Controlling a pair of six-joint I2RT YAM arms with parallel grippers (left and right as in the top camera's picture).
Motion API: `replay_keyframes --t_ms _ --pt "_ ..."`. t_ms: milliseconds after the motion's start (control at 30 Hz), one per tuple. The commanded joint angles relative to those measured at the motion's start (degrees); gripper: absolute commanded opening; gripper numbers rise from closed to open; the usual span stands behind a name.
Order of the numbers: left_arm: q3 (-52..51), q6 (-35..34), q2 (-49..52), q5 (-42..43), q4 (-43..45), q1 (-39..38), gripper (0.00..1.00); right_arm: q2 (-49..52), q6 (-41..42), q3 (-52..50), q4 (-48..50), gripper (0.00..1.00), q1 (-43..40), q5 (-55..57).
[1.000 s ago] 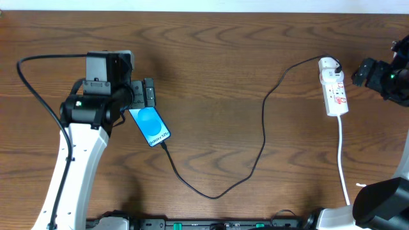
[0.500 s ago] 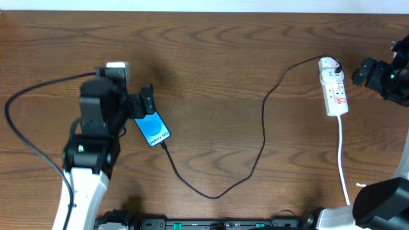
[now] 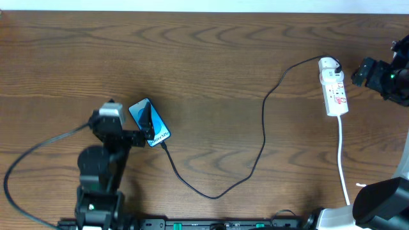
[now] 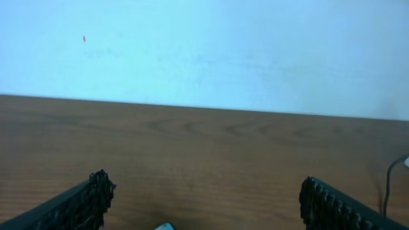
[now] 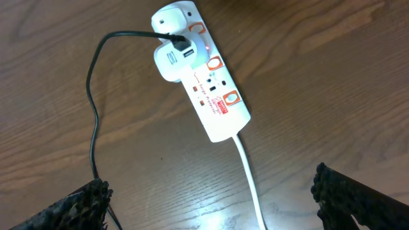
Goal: Plug charger to phone and switch on socket
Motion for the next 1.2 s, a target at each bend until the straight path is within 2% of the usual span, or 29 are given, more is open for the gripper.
replay_keyframes --t_ms 0,167,500,733,900,1167 --pt "-4.79 0.57 -4.87 0.31 3.63 0.07 0.95 -0.50 0.76 0.96 -0.15 0.99 -0.04 -0.37" --pt "-10.86 0.55 -10.78 0.33 7.04 1.29 0.95 -0.50 0.76 0.96 -0.15 0.99 -0.04 -0.37" --pt "-18.14 0.52 -19.52 0.76 6.99 4.57 0.95 -0.50 0.76 0.96 -0.15 0.99 -0.04 -0.37" --pt "-18.43 0.52 -25.40 0.74 -0.17 5.14 0.95 -0.50 0.76 0.96 -0.15 0.99 -0.04 -0.35" --pt "-18.43 0.26 -31.08 0.74 -8.37 6.32 0.95 -0.50 0.76 0.96 -0.15 0.99 -0.04 -0.37" --pt "-18.43 -1.33 -30.93 0.72 -11.65 7.39 0.95 -0.50 0.76 0.96 -0.15 0.99 -0.04 -0.37"
